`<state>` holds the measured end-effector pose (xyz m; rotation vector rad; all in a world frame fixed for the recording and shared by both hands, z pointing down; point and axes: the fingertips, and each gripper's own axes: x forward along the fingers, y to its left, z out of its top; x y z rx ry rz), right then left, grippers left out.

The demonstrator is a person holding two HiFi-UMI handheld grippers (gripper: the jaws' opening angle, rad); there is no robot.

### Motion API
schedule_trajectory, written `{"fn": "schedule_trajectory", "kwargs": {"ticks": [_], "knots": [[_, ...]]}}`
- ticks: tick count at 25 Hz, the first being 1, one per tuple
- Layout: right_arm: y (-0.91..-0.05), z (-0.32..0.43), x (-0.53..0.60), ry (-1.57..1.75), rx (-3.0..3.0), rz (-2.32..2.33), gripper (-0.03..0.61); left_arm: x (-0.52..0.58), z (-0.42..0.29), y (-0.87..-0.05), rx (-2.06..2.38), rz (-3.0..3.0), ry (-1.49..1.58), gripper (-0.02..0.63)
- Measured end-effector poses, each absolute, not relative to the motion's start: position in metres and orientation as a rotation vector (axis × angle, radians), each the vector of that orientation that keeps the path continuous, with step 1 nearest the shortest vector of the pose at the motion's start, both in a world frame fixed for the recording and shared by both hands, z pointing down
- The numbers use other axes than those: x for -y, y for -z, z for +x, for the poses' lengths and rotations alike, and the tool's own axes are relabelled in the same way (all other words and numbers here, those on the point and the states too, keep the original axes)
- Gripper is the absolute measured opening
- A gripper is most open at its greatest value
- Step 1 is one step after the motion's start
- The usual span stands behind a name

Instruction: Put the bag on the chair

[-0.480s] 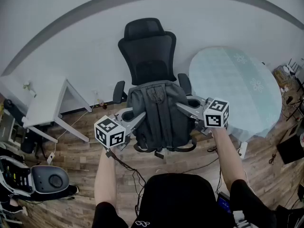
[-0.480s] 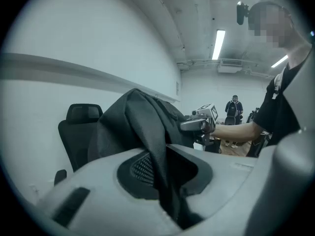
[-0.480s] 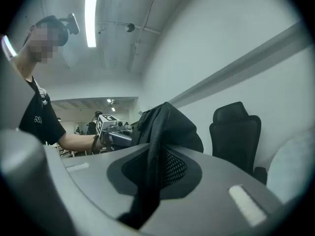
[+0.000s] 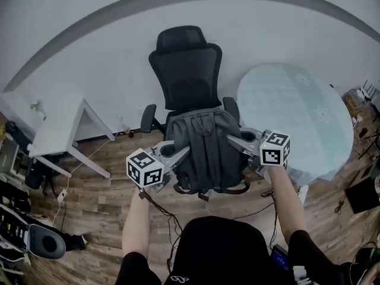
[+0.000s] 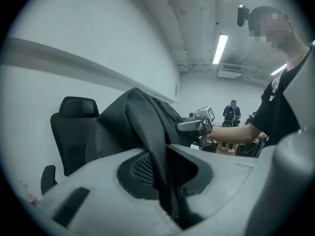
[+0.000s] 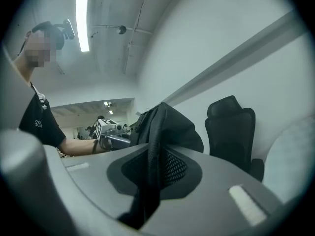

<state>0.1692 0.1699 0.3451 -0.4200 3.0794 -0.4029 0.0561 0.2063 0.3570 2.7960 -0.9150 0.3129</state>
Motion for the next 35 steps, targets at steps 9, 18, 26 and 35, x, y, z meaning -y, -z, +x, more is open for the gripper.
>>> {"fn": "schedule_trajectory", "kwargs": {"ticks": [9, 18, 26, 35], "knots": [[-0.365, 0.150, -0.158, 0.385, -3.076, -0.354, 0.044, -0.200, 0.038, -0.375, 0.965, 2.783, -0.359, 0.044], [-0.409, 0.114, -0.021, 0.555, -3.092, -0.426, 0.044, -0.061, 0.002, -0.418, 0.869, 2.716, -0.334, 0.044], [-0.470, 0.042, 0.133, 0.877, -3.032, -0.460, 0.046, 0.100, -0.074, -0.487, 0.743, 2.527, -0.304, 0.044], [-0.540, -0.019, 0.228, 1.171, -2.925, -0.584, 0.046, 0.200, -0.136, -0.553, 0.629, 2.386, -0.379, 0.044]]}}
